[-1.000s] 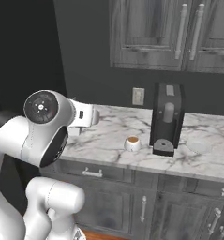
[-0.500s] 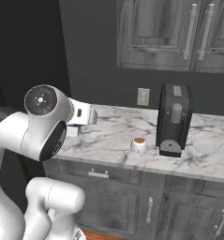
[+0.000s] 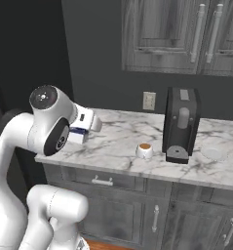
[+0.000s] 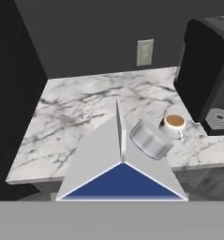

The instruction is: Take a sugar cube from the saucer and place it inside the coffee. Then, grab milk from the fridge and place it next to the coffee on the counter to sweeten the coffee.

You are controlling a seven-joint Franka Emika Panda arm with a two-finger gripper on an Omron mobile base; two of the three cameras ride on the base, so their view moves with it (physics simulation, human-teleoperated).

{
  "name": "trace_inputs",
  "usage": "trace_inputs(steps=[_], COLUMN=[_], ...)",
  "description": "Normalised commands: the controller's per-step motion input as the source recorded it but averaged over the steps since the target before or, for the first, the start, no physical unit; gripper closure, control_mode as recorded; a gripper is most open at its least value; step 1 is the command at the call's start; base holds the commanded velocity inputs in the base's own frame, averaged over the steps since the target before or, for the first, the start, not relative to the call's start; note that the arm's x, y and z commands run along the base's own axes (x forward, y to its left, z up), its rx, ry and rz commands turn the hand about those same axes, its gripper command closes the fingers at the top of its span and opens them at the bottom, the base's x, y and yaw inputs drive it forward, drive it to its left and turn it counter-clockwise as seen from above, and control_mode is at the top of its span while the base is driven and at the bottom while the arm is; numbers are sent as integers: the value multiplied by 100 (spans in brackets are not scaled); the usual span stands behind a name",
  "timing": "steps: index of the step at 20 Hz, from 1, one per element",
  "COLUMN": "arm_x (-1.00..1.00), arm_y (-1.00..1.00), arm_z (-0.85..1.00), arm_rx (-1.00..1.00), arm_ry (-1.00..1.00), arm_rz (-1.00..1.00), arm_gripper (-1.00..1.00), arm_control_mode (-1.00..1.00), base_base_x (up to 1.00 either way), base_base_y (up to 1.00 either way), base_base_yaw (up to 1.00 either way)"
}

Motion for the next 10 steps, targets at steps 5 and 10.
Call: trace_inputs(steps=[5, 10], arm_x=[67, 91], arm_y=[0, 0], arm_z=[-74, -45], arm_rx=[-8, -10], arm_ry=[1, 7], arm_rz=[-5, -6], arm_gripper=[100, 100], arm_control_mode=[-100, -100], base_base_x=[0, 0], base_base_y=[0, 0], base_base_yaw=[0, 0])
